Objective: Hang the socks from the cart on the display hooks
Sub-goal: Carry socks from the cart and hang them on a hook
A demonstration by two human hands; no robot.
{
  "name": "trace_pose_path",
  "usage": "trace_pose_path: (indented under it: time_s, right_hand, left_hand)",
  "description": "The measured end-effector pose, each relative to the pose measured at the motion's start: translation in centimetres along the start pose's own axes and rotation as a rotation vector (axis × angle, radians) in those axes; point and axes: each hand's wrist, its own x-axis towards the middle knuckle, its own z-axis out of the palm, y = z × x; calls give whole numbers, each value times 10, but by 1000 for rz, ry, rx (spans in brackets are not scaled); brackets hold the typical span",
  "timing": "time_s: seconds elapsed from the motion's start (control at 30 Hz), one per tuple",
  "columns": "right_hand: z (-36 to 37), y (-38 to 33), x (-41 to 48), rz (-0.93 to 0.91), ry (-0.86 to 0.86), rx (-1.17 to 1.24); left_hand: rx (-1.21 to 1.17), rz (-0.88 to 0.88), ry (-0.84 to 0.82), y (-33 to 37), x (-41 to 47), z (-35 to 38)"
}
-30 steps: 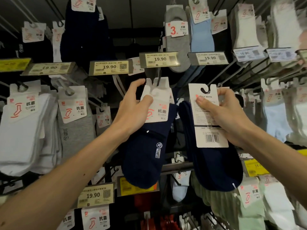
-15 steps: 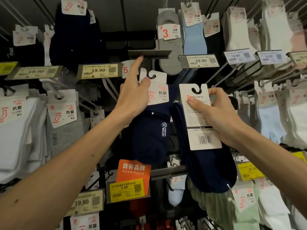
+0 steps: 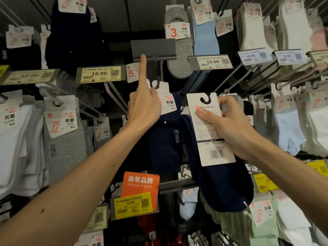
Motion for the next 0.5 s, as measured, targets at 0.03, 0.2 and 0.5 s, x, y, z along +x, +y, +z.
trace_pose_path:
  time_s: [0.03,0.2,0.5]
  right_hand:
    - [0,0,1,-2,2,-6]
    - [3,2,2,-10,-10,-48]
    - [4,1,-4,-9,4,-135]
  left_hand:
    - [-9,7,5,-1,-1,1]
    - [9,38,43,-8,-3,10]
    - [197,25,-84,-20,-37,-5]
